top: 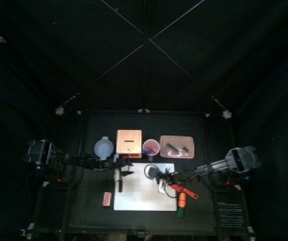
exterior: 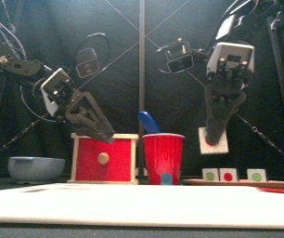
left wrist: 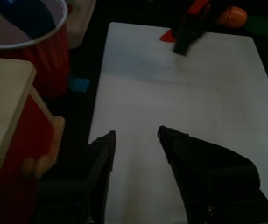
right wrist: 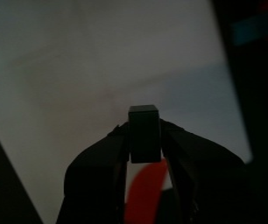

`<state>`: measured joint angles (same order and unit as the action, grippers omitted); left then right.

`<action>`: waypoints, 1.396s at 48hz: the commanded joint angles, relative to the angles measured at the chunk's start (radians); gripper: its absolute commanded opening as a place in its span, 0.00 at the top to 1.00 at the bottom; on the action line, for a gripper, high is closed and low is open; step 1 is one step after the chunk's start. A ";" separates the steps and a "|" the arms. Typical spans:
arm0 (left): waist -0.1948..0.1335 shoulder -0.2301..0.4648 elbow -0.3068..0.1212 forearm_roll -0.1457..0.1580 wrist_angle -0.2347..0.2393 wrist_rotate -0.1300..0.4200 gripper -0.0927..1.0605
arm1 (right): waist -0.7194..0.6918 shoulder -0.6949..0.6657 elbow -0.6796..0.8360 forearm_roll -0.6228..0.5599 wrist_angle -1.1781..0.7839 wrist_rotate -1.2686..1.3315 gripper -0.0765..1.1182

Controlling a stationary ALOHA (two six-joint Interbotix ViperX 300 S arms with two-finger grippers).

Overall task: Place sushi on board then cut the sushi with the knife then place the pieces on the plate
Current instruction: Place the 4 sushi pieces on the plate

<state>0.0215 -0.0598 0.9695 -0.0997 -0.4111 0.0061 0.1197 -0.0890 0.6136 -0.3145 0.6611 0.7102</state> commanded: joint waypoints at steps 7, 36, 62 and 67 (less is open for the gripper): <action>0.009 -0.014 -0.029 0.005 -0.006 0.000 0.21 | -0.270 -0.195 0.100 -0.060 0.048 0.002 0.39; 0.086 -0.014 -0.026 0.026 -0.006 0.002 0.21 | -0.750 -0.071 0.199 -0.035 -0.140 -0.061 0.38; 0.100 -0.034 -0.021 0.011 -0.006 -0.005 0.21 | -0.762 -0.063 0.192 -0.117 -0.086 -0.064 0.21; 0.100 -0.041 -0.020 0.009 -0.005 -0.002 0.21 | -0.750 -0.135 0.193 -0.127 -0.066 -0.064 0.21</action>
<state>0.1181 -0.0813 0.9587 -0.0890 -0.4126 0.0031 -0.6397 -0.1442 0.8237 -0.4357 0.5844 0.6443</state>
